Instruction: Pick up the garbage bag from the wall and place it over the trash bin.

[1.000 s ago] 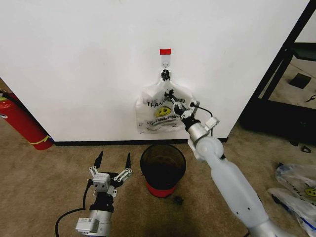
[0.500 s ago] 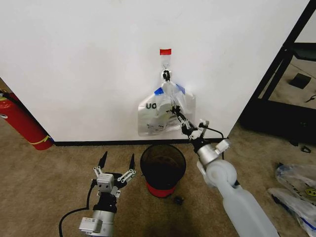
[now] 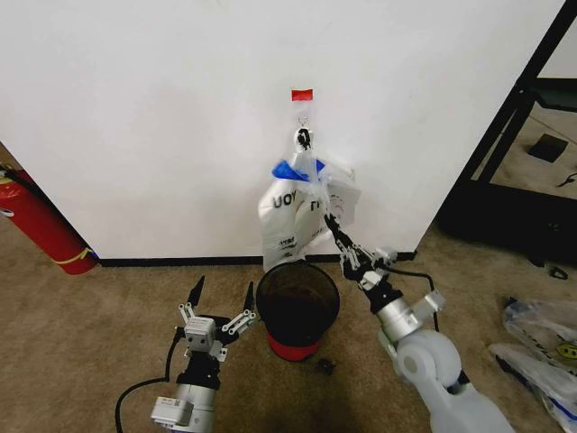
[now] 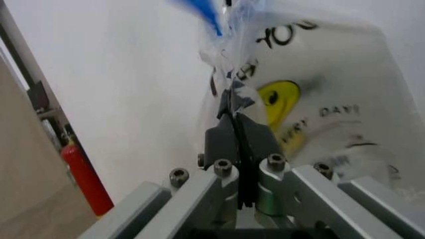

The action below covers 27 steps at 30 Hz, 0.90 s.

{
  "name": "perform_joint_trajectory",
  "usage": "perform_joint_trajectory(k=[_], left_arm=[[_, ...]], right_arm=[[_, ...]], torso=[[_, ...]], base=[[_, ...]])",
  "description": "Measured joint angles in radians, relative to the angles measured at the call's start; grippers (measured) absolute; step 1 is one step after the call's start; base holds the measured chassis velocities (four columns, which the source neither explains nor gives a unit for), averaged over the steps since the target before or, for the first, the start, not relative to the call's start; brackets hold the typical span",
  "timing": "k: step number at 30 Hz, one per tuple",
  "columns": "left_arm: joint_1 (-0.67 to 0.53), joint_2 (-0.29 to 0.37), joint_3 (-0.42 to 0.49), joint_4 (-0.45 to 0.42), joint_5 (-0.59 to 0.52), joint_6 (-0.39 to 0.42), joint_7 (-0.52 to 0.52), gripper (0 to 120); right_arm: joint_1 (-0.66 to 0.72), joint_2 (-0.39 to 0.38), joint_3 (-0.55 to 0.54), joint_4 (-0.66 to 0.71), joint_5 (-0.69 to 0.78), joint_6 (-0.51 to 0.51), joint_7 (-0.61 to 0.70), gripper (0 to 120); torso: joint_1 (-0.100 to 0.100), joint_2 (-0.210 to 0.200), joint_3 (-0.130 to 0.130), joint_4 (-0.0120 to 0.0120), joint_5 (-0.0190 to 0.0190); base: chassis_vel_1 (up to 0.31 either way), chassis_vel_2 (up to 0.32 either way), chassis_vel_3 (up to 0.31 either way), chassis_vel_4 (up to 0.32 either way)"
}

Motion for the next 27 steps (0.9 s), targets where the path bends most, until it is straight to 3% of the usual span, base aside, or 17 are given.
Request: perform_joint_trajectory(k=[27], left_arm=[[-0.012, 0.003, 0.034, 0.01, 0.0, -0.008, -0.003, 100]], right_arm=[[-0.361, 0.077, 0.113, 0.063, -0.351, 0.229, -0.054, 0]], torso=[[0.0, 0.0, 0.0, 0.0001, -0.0002]], base=[[0.0, 0.0, 0.0, 0.0]])
